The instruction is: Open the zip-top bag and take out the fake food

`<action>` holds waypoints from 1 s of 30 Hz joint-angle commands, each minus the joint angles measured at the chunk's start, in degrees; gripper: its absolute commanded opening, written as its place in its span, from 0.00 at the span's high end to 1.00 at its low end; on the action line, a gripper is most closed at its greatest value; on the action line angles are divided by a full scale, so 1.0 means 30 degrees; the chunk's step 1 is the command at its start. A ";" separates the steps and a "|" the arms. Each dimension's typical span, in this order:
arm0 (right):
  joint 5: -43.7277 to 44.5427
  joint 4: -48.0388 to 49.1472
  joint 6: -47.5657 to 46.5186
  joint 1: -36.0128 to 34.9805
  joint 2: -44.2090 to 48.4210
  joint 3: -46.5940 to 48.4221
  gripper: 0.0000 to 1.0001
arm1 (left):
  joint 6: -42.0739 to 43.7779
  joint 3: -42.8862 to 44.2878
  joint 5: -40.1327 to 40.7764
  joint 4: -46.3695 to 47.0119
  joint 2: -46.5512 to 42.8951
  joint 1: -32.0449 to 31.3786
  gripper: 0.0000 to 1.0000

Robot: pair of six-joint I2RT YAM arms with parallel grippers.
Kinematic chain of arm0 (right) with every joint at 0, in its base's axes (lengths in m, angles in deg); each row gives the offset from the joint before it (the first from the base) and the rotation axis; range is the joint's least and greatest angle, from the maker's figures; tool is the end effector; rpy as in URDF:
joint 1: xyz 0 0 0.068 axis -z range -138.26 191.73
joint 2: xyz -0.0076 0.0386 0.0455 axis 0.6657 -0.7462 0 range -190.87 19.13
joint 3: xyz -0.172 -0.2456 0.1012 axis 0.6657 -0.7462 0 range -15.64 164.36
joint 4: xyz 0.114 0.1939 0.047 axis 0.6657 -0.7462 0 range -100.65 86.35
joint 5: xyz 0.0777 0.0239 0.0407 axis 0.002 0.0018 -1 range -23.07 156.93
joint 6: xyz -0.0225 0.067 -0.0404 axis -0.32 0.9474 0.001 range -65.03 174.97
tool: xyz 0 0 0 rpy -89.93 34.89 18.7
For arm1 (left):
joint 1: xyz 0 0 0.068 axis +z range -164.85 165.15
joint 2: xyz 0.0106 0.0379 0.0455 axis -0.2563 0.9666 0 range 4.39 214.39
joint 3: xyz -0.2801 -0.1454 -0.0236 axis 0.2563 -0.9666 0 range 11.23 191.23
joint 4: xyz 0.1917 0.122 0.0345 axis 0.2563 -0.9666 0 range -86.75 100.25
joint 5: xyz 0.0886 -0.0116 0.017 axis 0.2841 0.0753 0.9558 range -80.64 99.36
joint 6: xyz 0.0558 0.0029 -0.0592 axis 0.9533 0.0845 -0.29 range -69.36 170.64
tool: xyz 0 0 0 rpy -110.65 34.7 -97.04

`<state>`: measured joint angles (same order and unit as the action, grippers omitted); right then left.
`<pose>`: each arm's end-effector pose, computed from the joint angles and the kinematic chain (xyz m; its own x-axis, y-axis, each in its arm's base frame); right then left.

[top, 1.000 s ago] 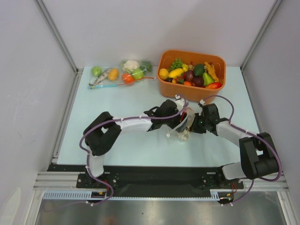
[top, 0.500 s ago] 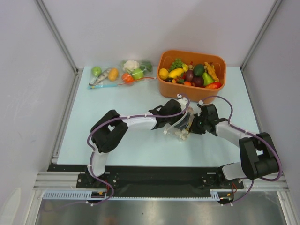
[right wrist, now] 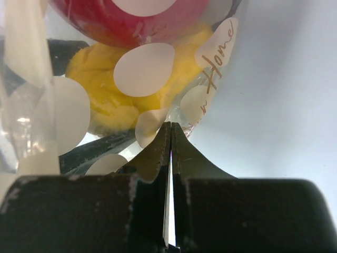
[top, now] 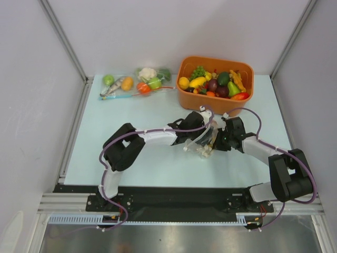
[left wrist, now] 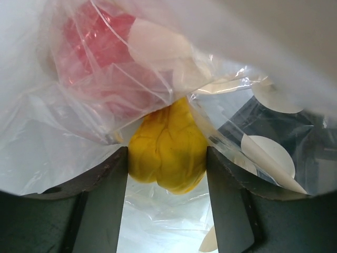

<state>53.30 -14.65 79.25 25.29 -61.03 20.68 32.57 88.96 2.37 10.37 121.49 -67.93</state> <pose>0.2283 0.0847 0.1984 -0.8815 0.1565 -0.4455 -0.0469 0.9098 0.4123 0.2776 -0.3837 0.2100 -0.6250 0.3193 -0.7124 0.6904 0.6521 -0.3134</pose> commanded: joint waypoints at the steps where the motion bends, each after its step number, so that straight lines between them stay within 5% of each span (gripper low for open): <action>1: 0.0616 -0.0051 -0.0298 0.0004 0.0294 0.0346 1.00 | -0.0189 -0.0686 -0.0865 -0.0333 -0.0592 -0.0032 0.96; 20: 0.0061 -0.0637 -0.0649 0.1643 0.2986 -0.0152 0.98 | 0.0221 -0.3119 -0.3005 -0.0975 -0.4493 0.0847 1.00; 24: -0.0232 -0.2246 -0.1205 0.2782 0.5504 0.0286 0.84 | 0.0162 -0.3089 -0.2420 -0.1387 -0.4345 0.0876 1.00; 28: -0.1401 -0.3829 -0.1411 0.3549 0.8547 0.1309 0.56 | 0.0279 -0.3118 -0.2272 -0.1621 -0.4667 0.0877 1.00; 30: -0.2252 -0.4152 -0.1091 0.3549 0.9052 0.1808 0.52 | 0.0280 -0.2944 -0.2214 -0.1885 -0.4814 0.0877 1.00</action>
<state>51.18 -24.20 76.23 35.80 -37.01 21.68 32.68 79.35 -4.58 5.61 109.75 -65.55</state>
